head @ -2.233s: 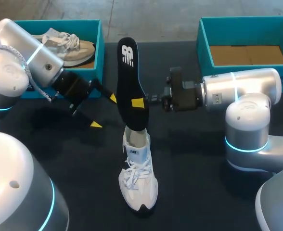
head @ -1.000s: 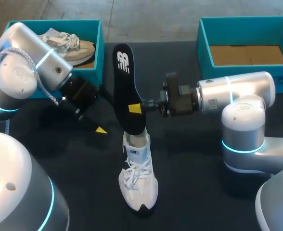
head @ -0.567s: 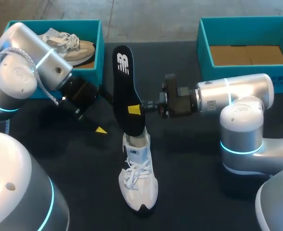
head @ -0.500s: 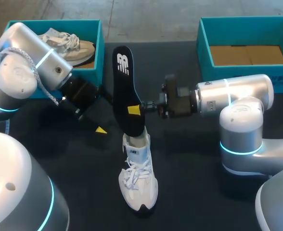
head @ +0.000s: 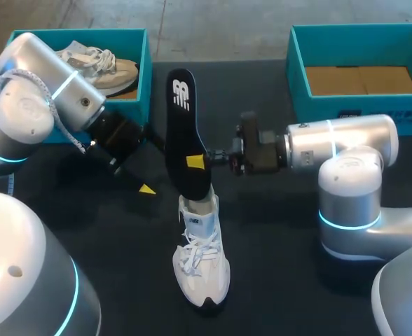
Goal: Take the shoe out of the shoebox, open the shoe tongue, remove and reinsert the insole, then place the shoe into the shoebox
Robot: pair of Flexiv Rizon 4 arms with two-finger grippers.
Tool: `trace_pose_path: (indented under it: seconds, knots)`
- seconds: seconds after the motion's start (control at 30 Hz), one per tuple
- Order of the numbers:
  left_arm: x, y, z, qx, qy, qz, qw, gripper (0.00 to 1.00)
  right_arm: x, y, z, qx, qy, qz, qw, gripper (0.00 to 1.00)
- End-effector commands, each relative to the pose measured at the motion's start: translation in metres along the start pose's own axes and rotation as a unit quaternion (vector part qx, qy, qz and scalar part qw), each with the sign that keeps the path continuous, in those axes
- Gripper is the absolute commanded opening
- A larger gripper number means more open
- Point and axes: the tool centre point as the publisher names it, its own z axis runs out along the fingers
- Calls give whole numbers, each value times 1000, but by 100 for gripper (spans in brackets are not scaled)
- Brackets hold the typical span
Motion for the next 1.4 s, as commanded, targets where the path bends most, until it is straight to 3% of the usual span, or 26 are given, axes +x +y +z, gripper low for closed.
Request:
trace_pose_path:
  seconds: [0.03,1.4]
  knots:
    - [0,0,0,-2,1,0,1000,100,-1,-4,2,-2,-2,5,1000,0]
    - [1,-1,-1,1,-8,-2,1000,100,-6,-15,0,-13,-12,15,1000,0]
